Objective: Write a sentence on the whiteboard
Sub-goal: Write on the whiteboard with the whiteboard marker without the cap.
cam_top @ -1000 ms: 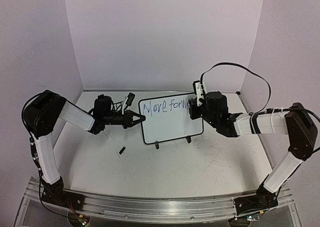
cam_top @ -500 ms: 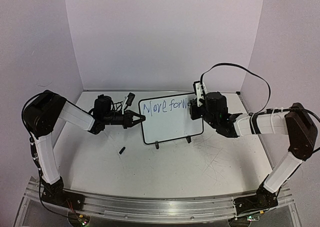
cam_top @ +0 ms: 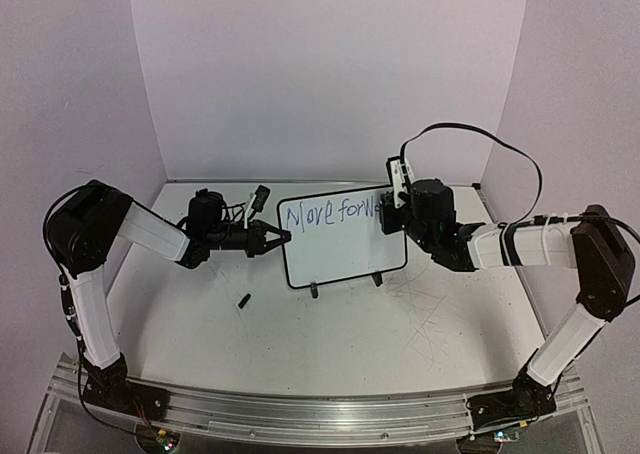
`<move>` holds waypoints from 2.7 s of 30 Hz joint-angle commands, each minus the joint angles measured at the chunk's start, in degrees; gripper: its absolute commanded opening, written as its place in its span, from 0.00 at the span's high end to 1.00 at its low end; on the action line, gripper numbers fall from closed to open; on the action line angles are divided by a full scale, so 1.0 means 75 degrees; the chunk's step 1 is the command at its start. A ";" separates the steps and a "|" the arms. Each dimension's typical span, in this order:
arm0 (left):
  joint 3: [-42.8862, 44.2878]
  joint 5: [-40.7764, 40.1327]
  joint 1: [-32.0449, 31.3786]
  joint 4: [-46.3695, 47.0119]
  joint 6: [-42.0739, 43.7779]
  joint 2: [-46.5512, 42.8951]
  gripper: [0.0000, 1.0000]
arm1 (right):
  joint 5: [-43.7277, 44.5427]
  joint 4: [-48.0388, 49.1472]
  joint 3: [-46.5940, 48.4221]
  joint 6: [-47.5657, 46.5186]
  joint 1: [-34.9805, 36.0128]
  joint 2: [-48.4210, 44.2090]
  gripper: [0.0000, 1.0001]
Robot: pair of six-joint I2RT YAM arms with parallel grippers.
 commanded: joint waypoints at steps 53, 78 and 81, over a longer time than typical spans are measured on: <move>0.0030 -0.0912 0.0076 -0.0721 0.0836 -0.0068 1.00 | -0.0455 0.0205 0.0177 0.0156 -0.0314 -0.0115 1.00; 0.0068 -0.0885 0.0071 -0.0734 0.0831 -0.0055 1.00 | -0.0412 -0.0078 -0.0354 0.0708 -0.0314 -0.0209 1.00; 0.0068 -0.0882 0.0075 -0.0735 0.0836 -0.0064 1.00 | -0.0350 -0.0008 -0.0231 0.0624 -0.0314 -0.0204 1.00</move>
